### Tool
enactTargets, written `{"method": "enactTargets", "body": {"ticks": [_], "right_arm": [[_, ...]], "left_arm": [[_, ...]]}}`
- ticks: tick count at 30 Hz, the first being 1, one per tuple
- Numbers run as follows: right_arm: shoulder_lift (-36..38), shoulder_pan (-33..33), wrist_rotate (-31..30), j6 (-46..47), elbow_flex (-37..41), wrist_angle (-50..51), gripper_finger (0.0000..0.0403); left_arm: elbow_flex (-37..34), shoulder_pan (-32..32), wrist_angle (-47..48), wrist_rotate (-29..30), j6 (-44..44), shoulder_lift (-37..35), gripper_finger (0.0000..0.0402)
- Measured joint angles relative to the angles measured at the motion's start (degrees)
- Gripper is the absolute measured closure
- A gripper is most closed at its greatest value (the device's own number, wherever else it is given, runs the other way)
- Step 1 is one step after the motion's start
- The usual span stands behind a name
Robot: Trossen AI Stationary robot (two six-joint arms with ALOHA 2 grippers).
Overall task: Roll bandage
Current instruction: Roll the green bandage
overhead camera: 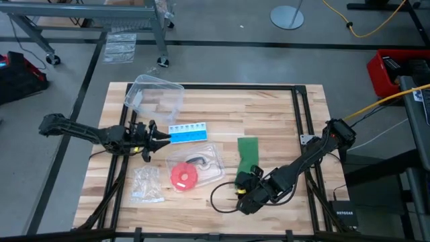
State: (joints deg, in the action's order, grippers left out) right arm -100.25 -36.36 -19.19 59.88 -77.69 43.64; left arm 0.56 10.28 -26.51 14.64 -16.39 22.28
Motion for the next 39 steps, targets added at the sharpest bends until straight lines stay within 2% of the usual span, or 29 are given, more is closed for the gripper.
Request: {"method": "enactTargets", "body": {"ticks": [5, 10, 16, 21, 24, 30, 33, 39], "right_arm": [[0.00, 0.00, -0.51, 4.99, -2.43, 3.87, 0.0210], [-1.02, -0.04, 0.72, 10.33, -2.62, 4.13, 0.0210], [-6.18, -0.05, 6.17, 15.33, -2.62, 3.80, 0.0210], [-8.67, -0.07, 6.73, 18.28, -2.62, 1.76, 0.0210], [-8.70, -0.52, 5.41, 20.86, -2.74, 1.47, 0.0210], [-8.68, -3.59, 1.39, 26.58, -6.65, 8.01, 0.0210], [-8.68, -5.50, -0.82, 30.70, -8.34, 12.37, 0.0210], [-9.80, -8.16, -4.08, 36.62, -8.35, 12.74, 0.0210]], "left_arm": [[0.72, 0.48, 0.26, -3.65, 3.82, 1.35, 0.0277], [4.98, 2.42, 0.28, -5.98, 11.66, 7.31, 0.0277], [12.85, 4.14, 0.53, -6.13, 20.63, 21.51, 0.0277], [19.59, 4.31, 0.32, -6.13, 25.50, 35.72, 0.0277], [23.69, 4.15, 0.12, -6.14, 27.85, 43.96, 0.0277], [32.87, 0.98, 0.10, -6.32, 32.01, 58.32, 0.0277], [37.99, -1.96, -0.26, -9.23, 33.25, 63.69, 0.0277], [46.20, -8.18, -0.41, -15.69, 34.07, 71.33, 0.0277]]}}
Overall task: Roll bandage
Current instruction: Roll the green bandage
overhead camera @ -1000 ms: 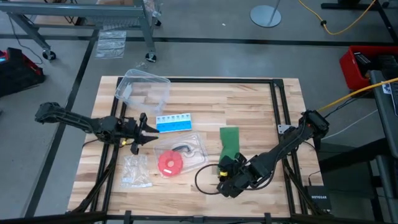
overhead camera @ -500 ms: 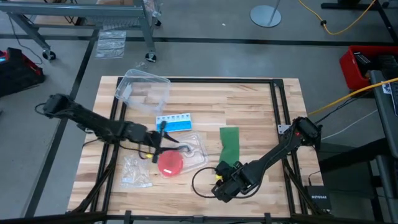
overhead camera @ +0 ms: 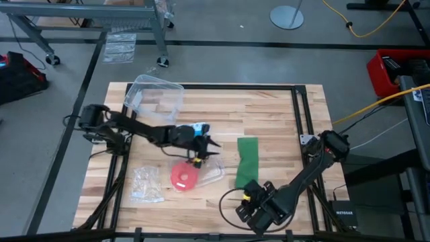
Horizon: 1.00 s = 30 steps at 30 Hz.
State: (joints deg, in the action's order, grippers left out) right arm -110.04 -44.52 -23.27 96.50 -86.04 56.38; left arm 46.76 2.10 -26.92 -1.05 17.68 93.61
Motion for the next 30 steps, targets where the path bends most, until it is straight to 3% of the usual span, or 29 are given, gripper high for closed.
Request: {"method": "enactTargets", "body": {"ticks": [9, 18, 30], "right_arm": [[-7.05, -0.52, 0.79, 0.66, 0.04, -0.54, 0.0210], [-7.56, -0.52, 2.12, -3.36, 0.05, 1.56, 0.0210], [-7.56, -0.54, 4.84, -6.15, 0.07, 4.81, 0.0210]], "left_arm": [[11.90, -6.98, 0.20, -8.17, 2.07, 13.81, 0.0277], [22.93, -8.98, 1.39, -12.00, 4.84, 24.32, 0.0282], [24.30, -14.06, 3.21, -18.54, 5.02, 27.37, 0.0389]]}}
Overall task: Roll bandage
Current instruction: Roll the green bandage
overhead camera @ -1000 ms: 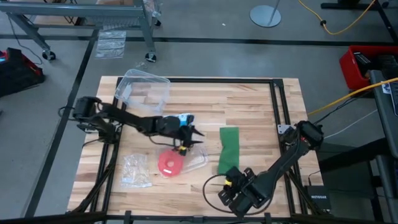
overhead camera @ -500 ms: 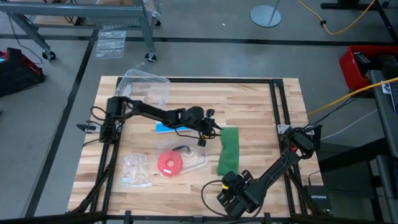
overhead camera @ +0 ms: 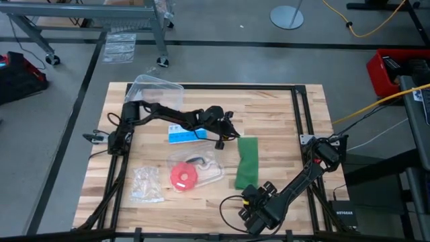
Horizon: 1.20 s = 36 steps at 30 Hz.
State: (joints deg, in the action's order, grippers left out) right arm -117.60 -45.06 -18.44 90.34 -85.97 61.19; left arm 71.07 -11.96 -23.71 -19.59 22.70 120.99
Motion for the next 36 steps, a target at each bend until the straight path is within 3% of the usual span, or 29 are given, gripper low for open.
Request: {"method": "enactTargets", "body": {"ticks": [15, 36], "right_arm": [[0.00, -0.39, 1.98, -2.27, 0.02, -1.56, 0.0210], [0.00, 1.48, -3.33, -3.70, 3.68, -2.29, 0.0210]], "left_arm": [[8.20, 1.40, 0.62, -1.40, 1.82, 9.13, 0.0401], [8.37, -2.53, 6.23, 0.46, 5.18, 11.17, 0.0401]]}}
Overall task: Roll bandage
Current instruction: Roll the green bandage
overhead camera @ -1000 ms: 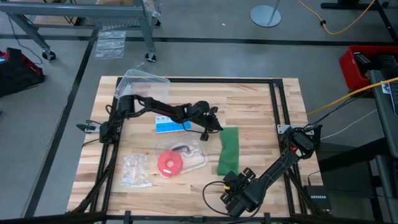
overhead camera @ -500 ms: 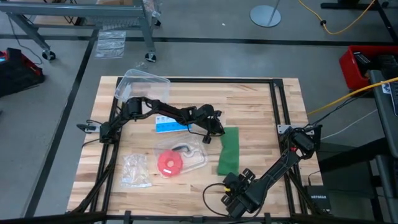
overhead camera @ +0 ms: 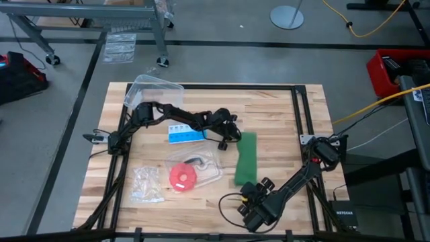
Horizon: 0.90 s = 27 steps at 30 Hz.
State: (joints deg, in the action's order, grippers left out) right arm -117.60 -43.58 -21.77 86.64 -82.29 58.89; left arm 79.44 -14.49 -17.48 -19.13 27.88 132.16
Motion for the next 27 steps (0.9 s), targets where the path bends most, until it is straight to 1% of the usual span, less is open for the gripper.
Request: {"method": "enactTargets", "body": {"ticks": [5, 13, 20, 27], "right_arm": [[0.00, 1.42, -1.44, -0.17, 1.46, -0.76, 0.0210], [0.00, 3.23, -2.39, -0.08, 3.51, -0.35, 0.0210], [0.00, 4.39, -6.33, 0.76, 3.75, -0.15, 0.0210], [0.00, 4.68, -7.21, 4.81, 3.75, 3.59, 0.0210]], "left_arm": [[-0.04, -0.91, 0.11, 0.07, -1.90, 0.02, 0.0401], [-0.07, -0.51, 0.34, 0.62, -0.69, 0.04, 0.0401], [-0.07, -0.49, 0.58, 0.53, -0.64, 0.04, 0.0401], [-0.07, -0.54, 1.76, 0.36, -0.15, 0.04, 0.0401]]}}
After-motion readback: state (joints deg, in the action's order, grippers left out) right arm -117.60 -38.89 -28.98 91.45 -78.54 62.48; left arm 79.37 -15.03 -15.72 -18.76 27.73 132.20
